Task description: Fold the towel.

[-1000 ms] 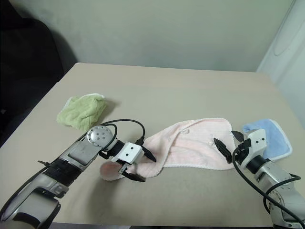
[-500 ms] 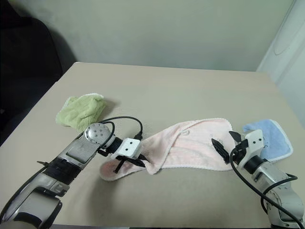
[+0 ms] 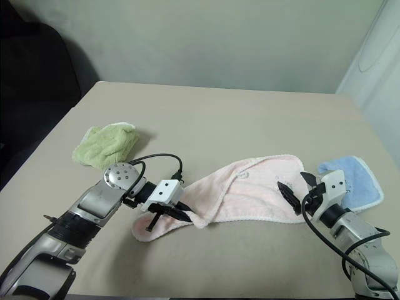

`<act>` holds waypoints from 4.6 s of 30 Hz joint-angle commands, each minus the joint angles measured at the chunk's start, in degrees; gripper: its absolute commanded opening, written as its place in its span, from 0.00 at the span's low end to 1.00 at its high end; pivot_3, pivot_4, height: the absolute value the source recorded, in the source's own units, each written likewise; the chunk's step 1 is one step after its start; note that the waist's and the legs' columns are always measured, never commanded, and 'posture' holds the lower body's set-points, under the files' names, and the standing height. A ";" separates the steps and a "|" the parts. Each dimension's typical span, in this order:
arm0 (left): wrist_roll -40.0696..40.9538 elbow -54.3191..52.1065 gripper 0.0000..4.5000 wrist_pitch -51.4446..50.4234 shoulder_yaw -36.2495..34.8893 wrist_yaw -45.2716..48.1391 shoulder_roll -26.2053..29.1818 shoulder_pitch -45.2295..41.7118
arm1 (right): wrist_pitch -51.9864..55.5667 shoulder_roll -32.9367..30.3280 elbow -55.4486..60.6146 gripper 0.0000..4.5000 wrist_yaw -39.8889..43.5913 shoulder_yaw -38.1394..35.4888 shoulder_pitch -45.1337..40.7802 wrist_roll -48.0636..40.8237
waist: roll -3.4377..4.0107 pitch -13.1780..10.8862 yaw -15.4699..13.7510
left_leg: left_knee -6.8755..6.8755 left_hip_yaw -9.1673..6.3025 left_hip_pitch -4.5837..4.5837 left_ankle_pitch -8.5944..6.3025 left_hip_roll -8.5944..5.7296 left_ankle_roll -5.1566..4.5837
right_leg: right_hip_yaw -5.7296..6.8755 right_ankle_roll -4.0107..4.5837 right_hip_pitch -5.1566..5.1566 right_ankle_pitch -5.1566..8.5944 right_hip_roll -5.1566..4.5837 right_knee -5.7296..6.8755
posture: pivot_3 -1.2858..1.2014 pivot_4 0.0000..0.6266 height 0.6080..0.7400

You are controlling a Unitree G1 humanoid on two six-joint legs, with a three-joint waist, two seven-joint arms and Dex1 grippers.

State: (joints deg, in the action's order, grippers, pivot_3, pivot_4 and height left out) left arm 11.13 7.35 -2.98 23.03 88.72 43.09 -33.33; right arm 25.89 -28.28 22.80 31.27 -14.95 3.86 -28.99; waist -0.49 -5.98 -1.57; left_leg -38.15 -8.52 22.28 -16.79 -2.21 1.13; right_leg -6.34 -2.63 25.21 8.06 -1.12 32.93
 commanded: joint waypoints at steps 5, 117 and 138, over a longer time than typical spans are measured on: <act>-0.10 -2.41 0.38 -0.62 -0.41 1.19 -0.18 -0.07 | -0.72 -0.36 1.06 1.00 -0.20 -0.59 -0.65 -0.02 | 0.00 0.00 0.03 | 0.00 0.00 0.00 0.00 0.00 0.00 | 0.00 0.00 0.00 0.00 0.00 0.00 | 0.52 0.24 1.00; 14.15 29.80 0.00 -9.55 -37.53 -39.88 -13.05 -24.77 | -3.86 -18.60 -31.01 0.01 8.84 -10.94 -42.43 3.53 | -0.19 -0.40 -0.52 | 0.24 0.09 -0.04 0.64 0.02 -0.47 | 0.15 -0.10 -0.06 -0.90 -0.02 -0.52 | 0.52 0.24 1.00; 29.81 -11.80 0.00 -35.45 -40.95 -27.44 1.62 22.43 | 12.36 -15.85 3.88 0.01 18.93 -18.99 14.15 -14.45 | -0.42 -0.45 0.20 | -0.11 0.15 0.28 0.21 -0.06 -0.06 | -0.09 -0.25 0.16 1.15 0.00 0.02 | 0.52 0.24 1.00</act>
State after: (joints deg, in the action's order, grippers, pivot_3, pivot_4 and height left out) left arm 40.84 -2.66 -38.86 -16.86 61.98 44.15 -10.14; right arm 39.15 -43.05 26.23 49.75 -33.04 18.71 -43.47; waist -0.91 -6.43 -1.37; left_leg -38.27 -8.38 22.56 -16.59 -2.27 1.07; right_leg -6.42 -2.85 25.40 9.19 -1.12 33.02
